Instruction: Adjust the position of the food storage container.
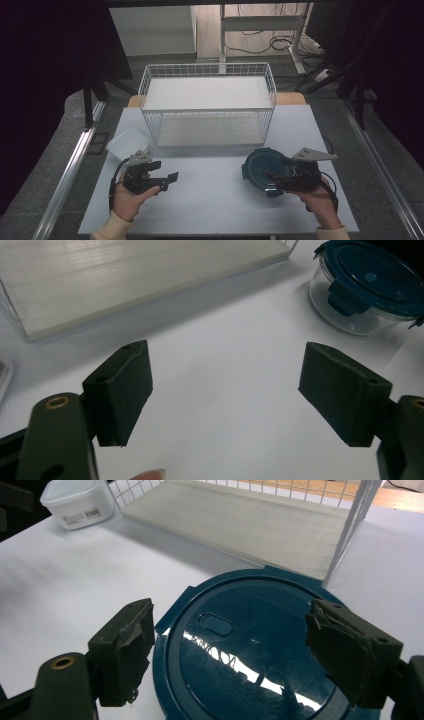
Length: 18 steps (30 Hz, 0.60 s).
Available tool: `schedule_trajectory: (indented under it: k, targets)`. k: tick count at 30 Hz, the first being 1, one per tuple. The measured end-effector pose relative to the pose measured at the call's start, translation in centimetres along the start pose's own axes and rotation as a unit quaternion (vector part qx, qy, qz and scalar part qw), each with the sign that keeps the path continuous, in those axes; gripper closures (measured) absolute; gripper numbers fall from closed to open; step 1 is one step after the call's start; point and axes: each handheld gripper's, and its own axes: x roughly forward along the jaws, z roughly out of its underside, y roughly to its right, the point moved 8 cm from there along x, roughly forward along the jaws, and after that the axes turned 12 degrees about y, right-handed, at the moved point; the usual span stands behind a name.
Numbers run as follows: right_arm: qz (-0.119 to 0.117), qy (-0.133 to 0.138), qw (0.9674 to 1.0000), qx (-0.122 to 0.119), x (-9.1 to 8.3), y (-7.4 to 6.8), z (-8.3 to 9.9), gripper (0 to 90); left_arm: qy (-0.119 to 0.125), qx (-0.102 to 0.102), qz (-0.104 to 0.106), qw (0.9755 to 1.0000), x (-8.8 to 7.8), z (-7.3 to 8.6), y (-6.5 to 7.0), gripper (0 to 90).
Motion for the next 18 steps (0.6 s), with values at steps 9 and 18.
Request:
schedule_trajectory:
  k: [9,18]
  targets:
    - [0.001,-0.013,0.9999,0.006,-0.08,0.38,0.71,19.3,-0.001,0.002,0.010,0.9999,0.63,-0.55,0.30,20.2]
    - [0.010,0.002,0.9999,0.008,-0.55,0.42,-0.05,23.2,0.004,-0.008,0.024,0.9997,0.43,-0.73,0.68,20.1]
